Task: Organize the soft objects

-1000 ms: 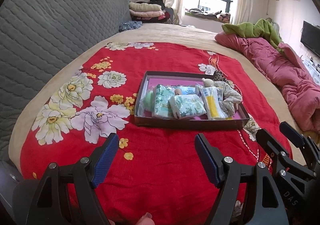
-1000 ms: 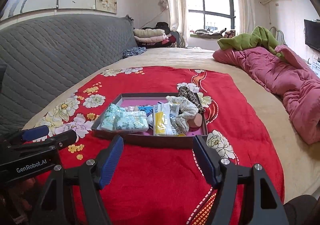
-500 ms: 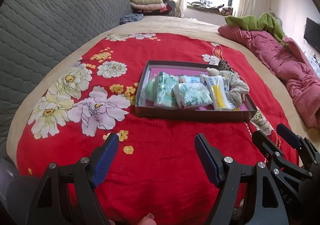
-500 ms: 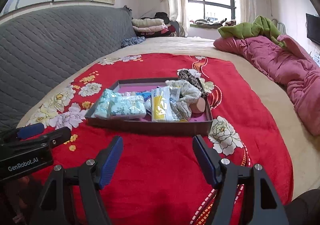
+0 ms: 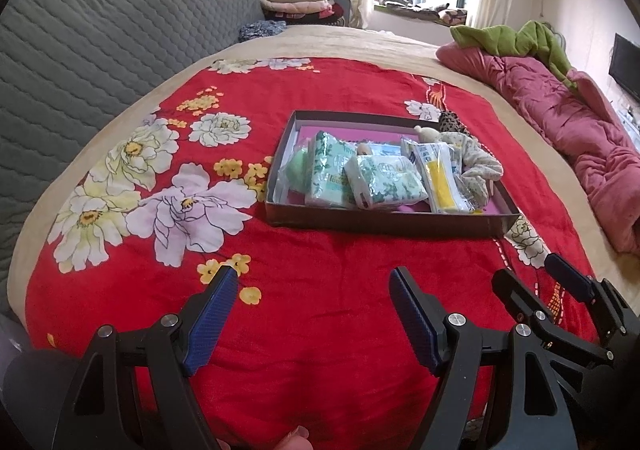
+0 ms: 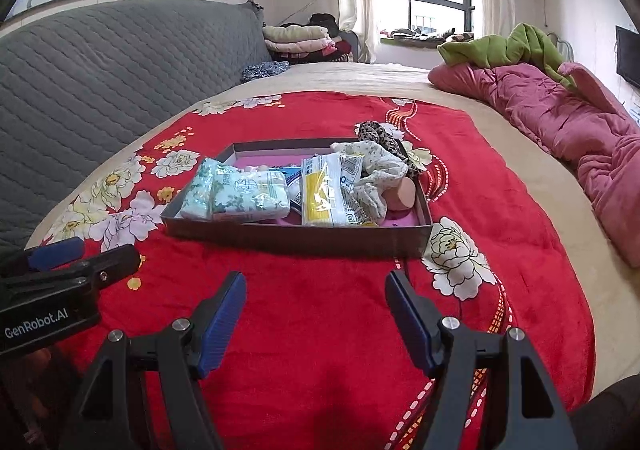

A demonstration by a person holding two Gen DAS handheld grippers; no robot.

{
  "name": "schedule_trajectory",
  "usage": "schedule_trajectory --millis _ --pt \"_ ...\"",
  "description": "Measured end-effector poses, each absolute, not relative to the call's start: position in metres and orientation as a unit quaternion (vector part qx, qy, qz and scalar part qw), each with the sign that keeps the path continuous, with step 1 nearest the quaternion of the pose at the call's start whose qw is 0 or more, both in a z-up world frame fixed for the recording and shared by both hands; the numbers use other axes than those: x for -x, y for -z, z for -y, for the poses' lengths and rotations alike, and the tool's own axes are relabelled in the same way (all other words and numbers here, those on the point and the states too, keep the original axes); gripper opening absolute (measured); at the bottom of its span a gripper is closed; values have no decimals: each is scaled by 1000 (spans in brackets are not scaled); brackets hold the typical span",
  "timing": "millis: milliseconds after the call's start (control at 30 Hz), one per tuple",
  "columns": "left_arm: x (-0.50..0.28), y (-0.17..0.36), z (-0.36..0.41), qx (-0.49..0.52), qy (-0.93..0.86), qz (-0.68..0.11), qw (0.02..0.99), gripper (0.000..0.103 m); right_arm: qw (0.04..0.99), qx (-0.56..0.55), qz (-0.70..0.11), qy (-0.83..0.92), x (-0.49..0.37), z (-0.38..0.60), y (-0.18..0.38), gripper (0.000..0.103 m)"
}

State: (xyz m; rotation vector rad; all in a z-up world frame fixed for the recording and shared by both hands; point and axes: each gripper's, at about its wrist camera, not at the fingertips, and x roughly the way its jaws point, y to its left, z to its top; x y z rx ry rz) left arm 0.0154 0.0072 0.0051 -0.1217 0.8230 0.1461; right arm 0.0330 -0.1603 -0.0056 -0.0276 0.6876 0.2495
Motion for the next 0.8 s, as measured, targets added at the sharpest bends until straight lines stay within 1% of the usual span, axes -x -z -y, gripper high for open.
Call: schedule_trajectory --millis 800 --pt "-19 4 -9 61 -72 -412 906 79 931 16 -342 -126 -36 160 12 71"
